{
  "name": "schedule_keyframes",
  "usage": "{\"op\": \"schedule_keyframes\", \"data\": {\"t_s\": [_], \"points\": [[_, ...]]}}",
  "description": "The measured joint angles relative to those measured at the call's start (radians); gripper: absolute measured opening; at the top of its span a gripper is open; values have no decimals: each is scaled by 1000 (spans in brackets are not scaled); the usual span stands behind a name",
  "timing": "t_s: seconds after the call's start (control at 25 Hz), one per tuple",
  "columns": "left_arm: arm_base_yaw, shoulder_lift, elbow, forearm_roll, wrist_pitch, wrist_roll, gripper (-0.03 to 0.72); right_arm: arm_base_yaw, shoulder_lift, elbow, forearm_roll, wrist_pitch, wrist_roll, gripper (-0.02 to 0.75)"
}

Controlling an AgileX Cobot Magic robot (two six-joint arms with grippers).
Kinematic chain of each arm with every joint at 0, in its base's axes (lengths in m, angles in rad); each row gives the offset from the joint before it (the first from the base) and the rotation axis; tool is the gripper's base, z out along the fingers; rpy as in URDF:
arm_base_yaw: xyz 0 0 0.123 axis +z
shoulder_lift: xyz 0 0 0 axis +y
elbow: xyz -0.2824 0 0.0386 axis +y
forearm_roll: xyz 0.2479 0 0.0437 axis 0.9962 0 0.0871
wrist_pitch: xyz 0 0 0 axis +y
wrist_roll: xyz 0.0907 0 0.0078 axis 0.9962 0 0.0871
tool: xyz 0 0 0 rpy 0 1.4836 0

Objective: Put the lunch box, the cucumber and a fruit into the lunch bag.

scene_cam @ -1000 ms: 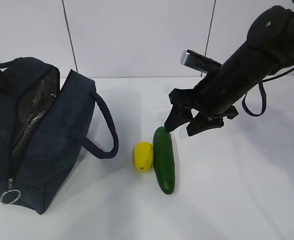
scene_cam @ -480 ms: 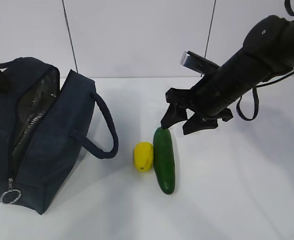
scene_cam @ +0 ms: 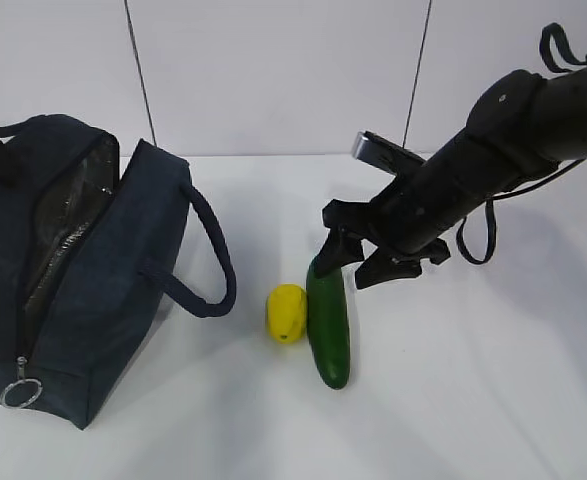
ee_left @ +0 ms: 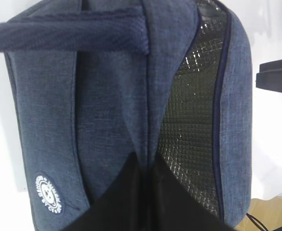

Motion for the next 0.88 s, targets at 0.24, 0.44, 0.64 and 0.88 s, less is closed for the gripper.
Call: {"op": "schedule_keyframes", "data": {"t_s": [0.24,0.44,0.64,0.88], "points": [[0,0,0,0,0,0,0,0,0,0,13,-28,-11,461],[0,0,0,0,0,0,0,0,0,0,14,-60,-11,461],[0,0,0,0,-6,0,0,0,0,0,21,-98,-11,461],[0,0,0,0,-12,0,0,0,0,0,62,-122,-13,461]]}}
